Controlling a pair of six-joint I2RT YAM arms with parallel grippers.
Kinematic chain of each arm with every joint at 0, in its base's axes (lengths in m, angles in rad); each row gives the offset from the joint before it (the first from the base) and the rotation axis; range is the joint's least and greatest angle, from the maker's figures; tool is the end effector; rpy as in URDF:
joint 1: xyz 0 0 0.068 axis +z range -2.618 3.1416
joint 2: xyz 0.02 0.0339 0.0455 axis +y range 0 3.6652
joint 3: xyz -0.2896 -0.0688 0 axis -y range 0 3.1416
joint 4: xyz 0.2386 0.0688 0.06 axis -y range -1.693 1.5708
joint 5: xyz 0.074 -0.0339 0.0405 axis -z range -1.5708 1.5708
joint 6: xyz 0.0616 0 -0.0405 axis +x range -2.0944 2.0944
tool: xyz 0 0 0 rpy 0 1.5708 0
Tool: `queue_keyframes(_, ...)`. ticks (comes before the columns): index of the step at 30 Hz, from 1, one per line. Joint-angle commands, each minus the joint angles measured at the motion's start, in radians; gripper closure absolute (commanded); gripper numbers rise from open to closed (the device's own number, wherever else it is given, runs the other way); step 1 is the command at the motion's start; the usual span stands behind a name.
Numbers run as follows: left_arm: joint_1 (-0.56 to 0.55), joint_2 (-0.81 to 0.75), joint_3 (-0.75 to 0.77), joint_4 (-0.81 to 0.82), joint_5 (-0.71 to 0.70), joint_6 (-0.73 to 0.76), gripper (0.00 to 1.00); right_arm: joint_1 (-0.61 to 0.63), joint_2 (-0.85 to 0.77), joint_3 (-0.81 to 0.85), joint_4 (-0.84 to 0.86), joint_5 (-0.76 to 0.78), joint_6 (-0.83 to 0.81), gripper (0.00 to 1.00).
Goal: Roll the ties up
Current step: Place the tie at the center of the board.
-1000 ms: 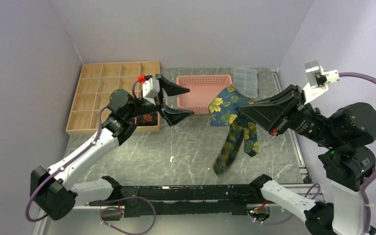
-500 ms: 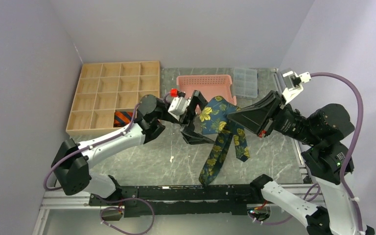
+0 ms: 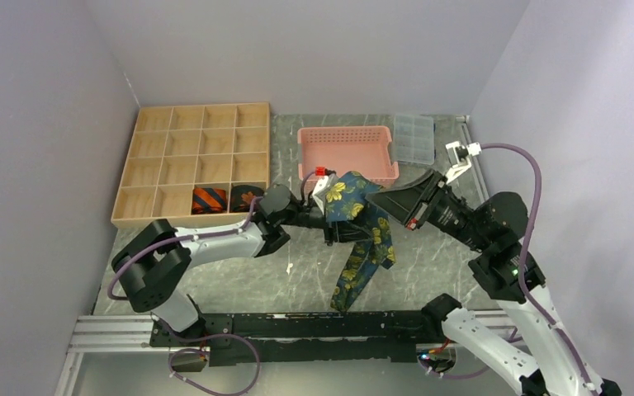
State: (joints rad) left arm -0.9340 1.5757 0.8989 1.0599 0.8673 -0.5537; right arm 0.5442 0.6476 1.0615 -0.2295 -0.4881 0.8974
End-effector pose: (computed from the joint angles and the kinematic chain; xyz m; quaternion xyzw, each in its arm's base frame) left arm 0.1707 -0.3098 0.3430 0.4379 0.4328 -0.6823 0.3942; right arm 0.0788 0.0815 0.4626 -0.0740 0.6431 0.6086 0.4589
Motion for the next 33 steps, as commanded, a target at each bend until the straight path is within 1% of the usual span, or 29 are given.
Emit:
queue_keyframes(1,-0.004,-0.059,-0.064,-0.122,-0.184,-0.001,0.97,0.002,-0.08,-0.044,0.032,0.225,-0.022,0.79)
queue_keyframes(3,-0.003,-0.121,-0.069,-0.369,-0.265,0.073,0.97,0.002,-0.115,-0.068,-0.035,0.347,-0.056,0.28)
queue_keyframes(4,-0.005,-0.151,-0.051,-0.53,-0.32,0.106,0.97,0.002,-0.129,-0.075,-0.074,0.415,-0.07,0.11)
queue_keyframes(5,-0.004,-0.176,-0.022,-0.698,-0.374,0.132,0.97,0.003,-0.141,-0.082,-0.104,0.471,-0.081,0.02)
queue_keyframes(6,0.003,-0.188,0.016,-0.863,-0.408,0.15,0.97,0.002,-0.151,-0.088,-0.127,0.546,-0.091,0.0)
queue_keyframes(8,0.037,-0.166,0.084,-1.099,-0.388,0.166,0.97,0.002,-0.168,-0.104,-0.146,0.654,-0.105,0.0)
queue_keyframes(10,0.094,-0.118,0.13,-1.248,-0.325,0.145,0.97,0.002,-0.184,-0.127,-0.166,0.783,-0.104,0.0)
queue_keyframes(12,0.163,-0.05,0.158,-1.344,-0.245,0.123,0.97,0.002,-0.208,-0.17,-0.171,0.922,-0.086,0.0)
queue_keyframes(14,0.238,0.032,0.185,-1.381,-0.123,0.108,0.97,0.003,-0.229,-0.208,-0.169,1.033,-0.066,0.0)
queue_keyframes(16,0.274,0.118,0.227,-1.407,-0.059,0.116,0.97,0.002,-0.245,-0.245,-0.102,1.063,-0.076,0.0)
queue_keyframes(19,0.28,0.251,0.349,-1.507,-0.034,0.195,0.97,0.002,-0.19,-0.204,-0.13,1.051,-0.099,0.0)
queue_keyframes(22,0.276,0.369,0.517,-1.651,-0.019,0.334,0.97,0.003,-0.131,-0.161,-0.205,1.045,-0.133,0.0)
queue_keyframes(25,0.262,0.466,0.701,-1.778,-0.015,0.49,0.97,0.001,-0.159,-0.207,-0.218,1.069,-0.146,0.0)
queue_keyframes(27,0.242,0.51,0.794,-1.803,-0.003,0.526,0.97,0.001,-0.207,-0.25,-0.206,1.095,-0.16,0.0)
queue_keyframes(28,0.227,0.52,0.83,-1.805,0.005,0.539,0.97,0.001,-0.232,-0.262,-0.204,1.109,-0.171,0.0)
queue_keyframes(30,0.183,0.494,0.865,-1.796,-0.063,0.594,0.97,0.001,-0.272,-0.273,-0.197,1.132,-0.206,0.0)
queue_keyframes(32,0.119,0.407,0.843,-1.776,-0.162,0.657,0.97,0.001,-0.289,-0.257,-0.207,1.157,-0.243,0.0)
queue_keyframes(33,0.09,0.321,0.784,-1.747,-0.202,0.68,0.97,0.0,-0.291,-0.242,-0.216,1.165,-0.258,0.0)
